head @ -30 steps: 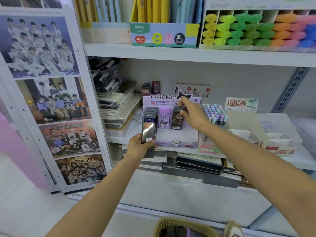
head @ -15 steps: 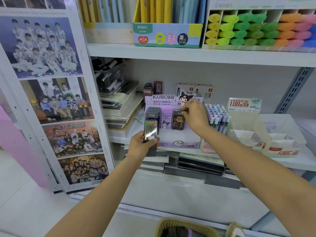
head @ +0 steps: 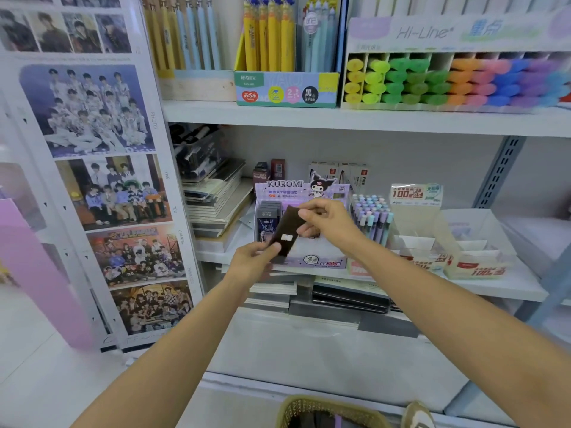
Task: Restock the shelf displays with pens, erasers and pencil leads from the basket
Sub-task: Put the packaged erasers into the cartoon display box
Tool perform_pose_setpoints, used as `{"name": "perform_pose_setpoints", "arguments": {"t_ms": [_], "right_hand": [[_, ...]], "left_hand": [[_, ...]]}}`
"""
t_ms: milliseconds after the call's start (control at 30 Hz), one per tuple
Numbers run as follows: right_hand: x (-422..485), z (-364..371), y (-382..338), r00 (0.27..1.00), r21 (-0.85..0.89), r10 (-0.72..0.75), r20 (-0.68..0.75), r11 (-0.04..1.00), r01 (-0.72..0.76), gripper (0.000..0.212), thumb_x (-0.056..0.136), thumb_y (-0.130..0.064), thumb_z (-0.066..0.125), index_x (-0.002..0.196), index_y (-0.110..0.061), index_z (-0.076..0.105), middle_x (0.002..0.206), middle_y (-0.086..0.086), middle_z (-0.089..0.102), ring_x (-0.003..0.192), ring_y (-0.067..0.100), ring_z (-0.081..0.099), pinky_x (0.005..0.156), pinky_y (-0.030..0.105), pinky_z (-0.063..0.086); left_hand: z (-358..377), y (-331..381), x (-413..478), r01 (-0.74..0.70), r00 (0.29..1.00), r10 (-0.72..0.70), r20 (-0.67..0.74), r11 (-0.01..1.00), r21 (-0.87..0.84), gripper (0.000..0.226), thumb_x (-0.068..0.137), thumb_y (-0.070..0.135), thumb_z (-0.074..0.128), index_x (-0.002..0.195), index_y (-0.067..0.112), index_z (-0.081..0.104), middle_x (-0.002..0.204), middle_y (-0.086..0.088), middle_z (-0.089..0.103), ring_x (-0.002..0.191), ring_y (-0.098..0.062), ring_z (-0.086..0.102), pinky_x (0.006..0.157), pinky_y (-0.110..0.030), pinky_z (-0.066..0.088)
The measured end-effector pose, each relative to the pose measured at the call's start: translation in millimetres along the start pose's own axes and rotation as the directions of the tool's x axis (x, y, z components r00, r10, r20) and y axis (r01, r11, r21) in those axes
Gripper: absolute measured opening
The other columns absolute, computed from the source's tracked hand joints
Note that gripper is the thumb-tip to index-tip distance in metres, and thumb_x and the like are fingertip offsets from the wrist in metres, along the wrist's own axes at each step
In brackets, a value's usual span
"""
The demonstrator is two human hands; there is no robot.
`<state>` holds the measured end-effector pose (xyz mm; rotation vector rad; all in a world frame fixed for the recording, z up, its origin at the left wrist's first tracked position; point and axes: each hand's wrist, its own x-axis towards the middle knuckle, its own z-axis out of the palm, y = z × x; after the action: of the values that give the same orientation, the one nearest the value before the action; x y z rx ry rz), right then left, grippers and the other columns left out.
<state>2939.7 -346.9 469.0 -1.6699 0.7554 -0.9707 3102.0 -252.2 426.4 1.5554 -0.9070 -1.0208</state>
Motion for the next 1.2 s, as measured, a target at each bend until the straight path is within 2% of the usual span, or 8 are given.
{"name": "perform_pose_setpoints", "arguments": {"t_ms": [67,167,367,567,767,900,1033,1200], "right_hand": [[-7.7,-5.9,-2.0,1.0,0.086,-0.014,0.025,0.996,0.012,0.011,0.092,-0.002,0.06,0.101,-0.006,0.065,0.094,0.016,0.068,0.076,0.02,0.073,0.066,0.02,0.057],[-20.9,-10.2,-0.5,0.987,0.07,0.012,0.159,0.997,-0.023,0.015,0.087,0.001,0.064,0.102,0.0,0.065,0.098,0.018,0.071,0.088,0.025,0.072,0.079,0.026,0.058],[-41.9,-7.5,7.2,0.936,-0.071,0.008,0.353,0.997,0.018,0.015,0.082,-0.005,0.074,0.096,-0.008,0.073,0.114,0.001,0.063,0.094,0.021,0.07,0.08,0.029,0.057],[-29.8,-3.4,6.8,0.999,-0.241,-0.003,0.054,0.97,0.016,0.042,0.095,-0.03,0.058,0.135,-0.023,0.047,0.141,0.0,0.047,0.087,0.019,0.071,0.07,0.032,0.06],[-8.5,19.1,10.2,0.997,-0.251,-0.02,0.07,0.967,0.037,0.034,0.091,-0.01,0.063,0.125,-0.007,0.058,0.106,0.012,0.069,0.091,0.023,0.068,0.072,0.028,0.058],[8.6,19.7,11.5,0.97,-0.23,-0.113,-0.214,0.971,0.063,0.019,0.092,-0.009,0.061,0.11,-0.009,0.057,0.1,0.006,0.066,0.091,0.025,0.066,0.075,0.038,0.059],[21.8,23.1,16.6,0.956,-0.245,-0.168,-0.24,0.963,0.108,0.016,0.092,-0.007,0.062,0.101,-0.018,0.054,0.092,0.001,0.067,0.089,0.023,0.069,0.071,0.039,0.06],[28.2,40.0,35.6,0.966,-0.473,-0.241,-0.096,0.865,0.169,0.015,0.092,-0.012,0.063,0.105,-0.016,0.056,0.092,0.004,0.068,0.079,0.02,0.068,0.075,0.046,0.056]], "left_hand": [[-5.2,4.9,-3.0,0.122,0.986,-0.128,-0.107,0.99,-0.069,0.037,0.087,0.046,0.067,0.1,0.013,0.057,0.097,-0.011,0.066,0.084,-0.025,0.067,0.074,-0.034,0.059],[-5.5,14.4,-8.4,0.219,0.975,-0.214,0.052,0.925,-0.31,0.049,0.088,0.048,0.063,0.1,0.001,0.059,0.094,-0.019,0.072,0.081,-0.029,0.07,0.06,-0.032,0.059],[9.2,19.1,-17.8,0.112,0.994,-0.106,0.039,0.886,-0.45,0.023,0.091,0.005,0.063,0.11,-0.01,0.062,0.084,-0.016,0.072,0.063,-0.019,0.072,0.052,-0.023,0.056],[8.5,15.3,-21.8,-0.073,0.996,0.082,0.031,0.969,-0.235,0.012,0.089,-0.001,0.063,0.1,0.004,0.066,0.087,-0.017,0.071,0.064,-0.022,0.071,0.058,-0.029,0.059],[5.3,1.3,-13.4,-0.247,0.969,0.246,0.01,0.968,0.043,0.022,0.09,0.006,0.065,0.112,0.006,0.066,0.086,-0.009,0.075,0.078,-0.021,0.071,0.08,-0.036,0.057],[-15.9,-29.5,-2.4,-0.352,0.879,0.476,0.022,0.617,0.704,0.04,0.095,0.019,0.058,0.134,0.015,0.052,0.133,-0.003,0.058,0.121,-0.021,0.054,0.099,-0.033,0.044],[-27.9,-64.0,9.0,-0.377,0.877,0.376,0.299,0.152,0.914,0.07,0.098,0.025,0.048,0.155,0.018,0.007,0.163,-0.001,0.002,0.15,-0.023,-0.001,0.121,-0.038,0.01],[-25.5,-73.7,17.6,-0.375,0.859,0.39,0.332,0.036,0.926,0.076,0.1,0.025,0.041,0.153,0.02,-0.013,0.16,-0.001,-0.02,0.147,-0.022,-0.02,0.122,-0.038,-0.004]]}}
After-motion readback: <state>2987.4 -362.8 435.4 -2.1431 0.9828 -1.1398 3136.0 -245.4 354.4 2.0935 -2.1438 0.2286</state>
